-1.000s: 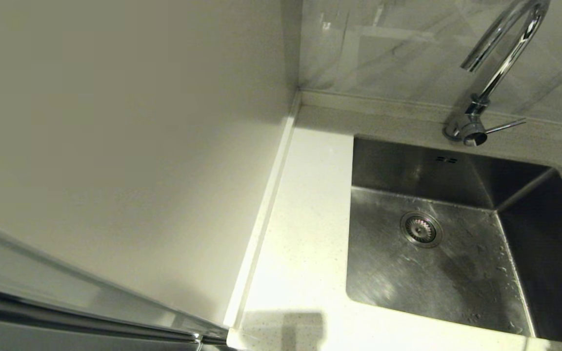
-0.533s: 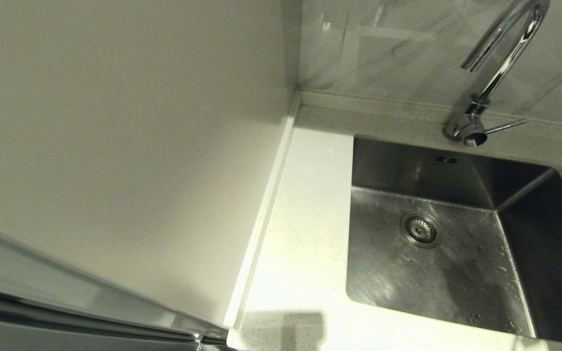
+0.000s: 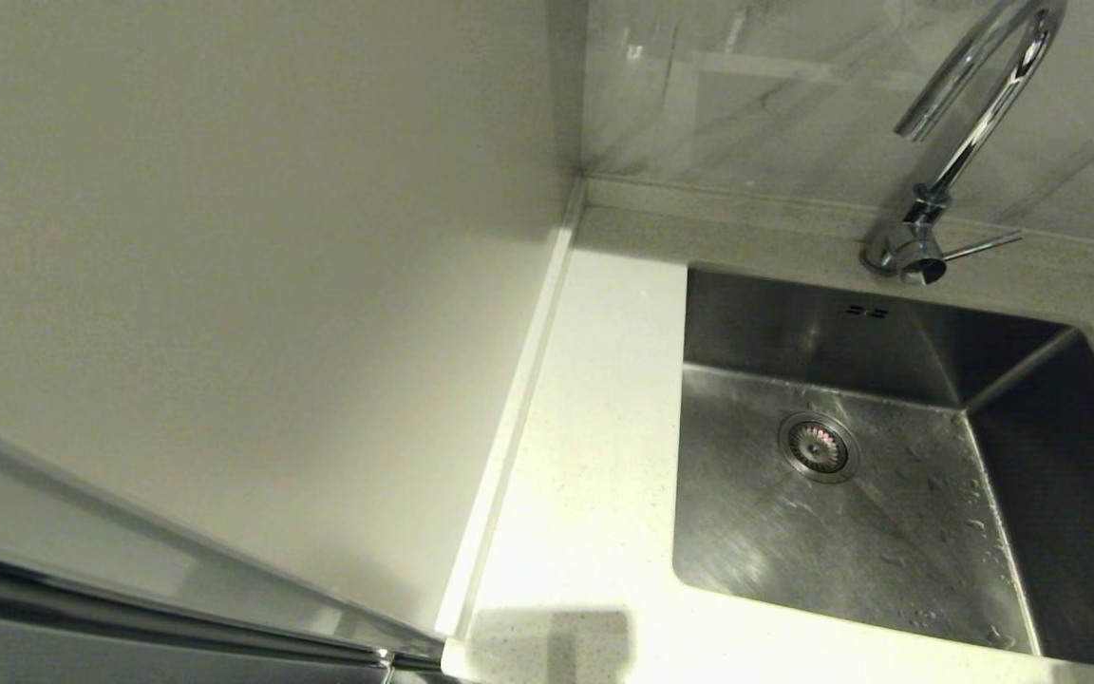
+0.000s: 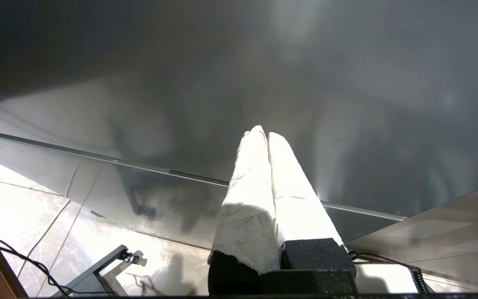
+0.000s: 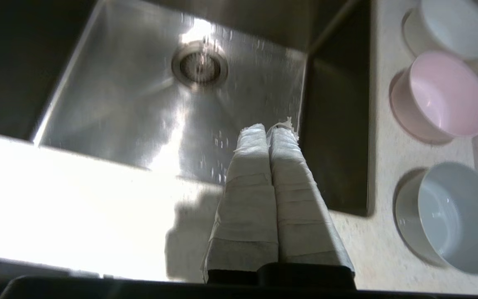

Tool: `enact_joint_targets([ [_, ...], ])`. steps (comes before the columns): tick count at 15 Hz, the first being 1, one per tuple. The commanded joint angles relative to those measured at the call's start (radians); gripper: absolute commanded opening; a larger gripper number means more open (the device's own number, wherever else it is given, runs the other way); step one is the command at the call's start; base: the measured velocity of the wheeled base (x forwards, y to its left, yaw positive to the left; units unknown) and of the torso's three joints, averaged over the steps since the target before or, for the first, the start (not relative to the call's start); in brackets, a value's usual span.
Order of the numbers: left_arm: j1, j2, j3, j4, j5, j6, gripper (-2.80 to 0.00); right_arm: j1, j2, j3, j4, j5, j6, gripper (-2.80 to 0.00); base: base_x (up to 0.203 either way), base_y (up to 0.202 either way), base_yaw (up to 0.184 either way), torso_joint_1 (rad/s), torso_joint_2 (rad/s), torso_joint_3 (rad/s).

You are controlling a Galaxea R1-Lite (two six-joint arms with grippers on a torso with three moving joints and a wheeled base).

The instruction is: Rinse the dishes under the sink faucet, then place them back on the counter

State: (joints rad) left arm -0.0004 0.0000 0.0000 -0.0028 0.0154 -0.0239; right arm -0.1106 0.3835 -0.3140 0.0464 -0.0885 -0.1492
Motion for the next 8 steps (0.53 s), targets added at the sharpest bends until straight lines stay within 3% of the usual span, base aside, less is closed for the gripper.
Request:
enact_joint_targets([
  [1,0.000,-0.003,0.000,0.000,0.001,-0.001,-2.80,0.005,-0.094,0.090,-0.173,0.000,0.003,-2.80,0.000,0.000,0.000,0.000,0.00,0.000],
  [4,0.000,-0.003,0.000,0.000,0.002,-0.001,-2.80,0.030,-0.098,0.264,-0.474,0.009,0.005,-2.80,0.000,0.000,0.000,0.000,0.00,0.000],
  [6,0.000,-0.003,0.000,0.000,0.000,-0.001,-2.80,0.138,-0.140,0.307,-0.480,0.001,-0.002,-2.80,0.000,0.000,0.000,0.000,0.00,0.000],
  [8,0.000,-0.003,0.000,0.000,0.000,-0.001,-2.80,0.136,-0.231,0.312,-0.412,0.008,0.001,-2.80,0.000,0.000,0.000,0.000,0.00,0.000],
])
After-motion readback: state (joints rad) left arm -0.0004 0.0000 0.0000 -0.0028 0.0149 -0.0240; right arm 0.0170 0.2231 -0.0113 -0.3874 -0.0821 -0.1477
